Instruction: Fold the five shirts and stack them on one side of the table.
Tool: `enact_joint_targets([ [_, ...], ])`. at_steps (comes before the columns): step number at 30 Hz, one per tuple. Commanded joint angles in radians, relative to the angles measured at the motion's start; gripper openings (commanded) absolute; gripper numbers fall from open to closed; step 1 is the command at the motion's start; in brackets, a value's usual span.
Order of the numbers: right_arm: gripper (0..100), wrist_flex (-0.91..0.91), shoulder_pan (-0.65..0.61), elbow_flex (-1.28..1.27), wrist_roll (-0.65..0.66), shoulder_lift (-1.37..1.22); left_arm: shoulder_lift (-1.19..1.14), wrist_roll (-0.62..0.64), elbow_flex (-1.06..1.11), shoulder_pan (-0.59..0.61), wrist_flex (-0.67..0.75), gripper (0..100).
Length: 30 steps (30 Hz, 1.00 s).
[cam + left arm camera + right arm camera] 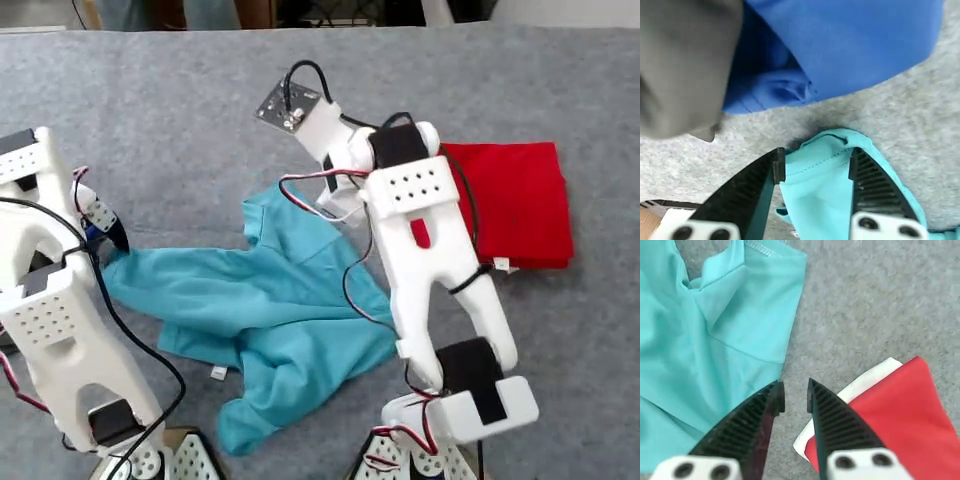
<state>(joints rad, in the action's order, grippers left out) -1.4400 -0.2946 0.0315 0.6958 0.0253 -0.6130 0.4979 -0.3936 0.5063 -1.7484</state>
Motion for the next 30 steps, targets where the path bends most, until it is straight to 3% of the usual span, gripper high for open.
enact_joint_targets([
  [1,9.2,0.014,0.009,0.061,0.015,-0.015,0.012,0.02,-0.073,-0.008,-0.002,22],
  [5,9.0,0.014,0.021,0.064,0.074,-0.039,0.021,0.021,-0.143,-0.021,-0.012,22],
  [16,9.0,0.02,0.057,0.067,0.08,-0.045,0.063,0.057,-0.183,-0.117,-0.012,22],
  [30,9.0,0.02,0.057,0.067,0.08,-0.045,-0.153,0.163,-0.168,-0.074,-0.011,22],
])
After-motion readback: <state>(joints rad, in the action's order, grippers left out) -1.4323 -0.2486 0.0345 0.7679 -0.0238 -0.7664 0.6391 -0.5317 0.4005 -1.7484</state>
